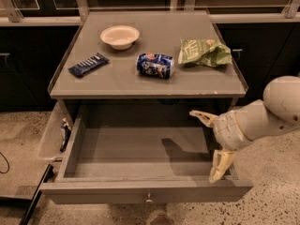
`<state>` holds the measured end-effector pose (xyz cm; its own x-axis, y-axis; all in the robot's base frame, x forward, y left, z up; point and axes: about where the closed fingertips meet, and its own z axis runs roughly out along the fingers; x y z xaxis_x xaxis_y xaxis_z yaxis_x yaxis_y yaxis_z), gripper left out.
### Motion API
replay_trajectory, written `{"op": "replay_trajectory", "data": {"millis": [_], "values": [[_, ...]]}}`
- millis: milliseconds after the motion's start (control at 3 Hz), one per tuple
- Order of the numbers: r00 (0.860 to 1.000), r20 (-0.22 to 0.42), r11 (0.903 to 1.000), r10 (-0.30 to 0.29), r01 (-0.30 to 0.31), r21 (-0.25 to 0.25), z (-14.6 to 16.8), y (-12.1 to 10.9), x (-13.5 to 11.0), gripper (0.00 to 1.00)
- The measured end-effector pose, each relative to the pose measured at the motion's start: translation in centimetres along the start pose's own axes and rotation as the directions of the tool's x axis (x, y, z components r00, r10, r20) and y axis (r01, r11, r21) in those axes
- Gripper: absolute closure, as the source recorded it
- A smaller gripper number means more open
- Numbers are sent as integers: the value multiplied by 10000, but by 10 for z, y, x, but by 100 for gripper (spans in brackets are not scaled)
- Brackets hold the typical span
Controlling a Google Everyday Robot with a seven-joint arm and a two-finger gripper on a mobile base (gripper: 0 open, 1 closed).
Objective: Open top drawer
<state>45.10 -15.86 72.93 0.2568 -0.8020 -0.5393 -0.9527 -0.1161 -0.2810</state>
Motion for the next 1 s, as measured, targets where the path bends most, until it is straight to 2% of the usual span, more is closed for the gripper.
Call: {"op": "replay_trajectory", "data": {"millis": [333,667,1000], "values": [[9990,-336,9992,-302,311,267,-29,-19,-17,0],[9957,-577,9960,-722,750,481,-52,-22,-34,0],[9955,-592,9958,-740,769,487,-52,-22,-35,0]]}}
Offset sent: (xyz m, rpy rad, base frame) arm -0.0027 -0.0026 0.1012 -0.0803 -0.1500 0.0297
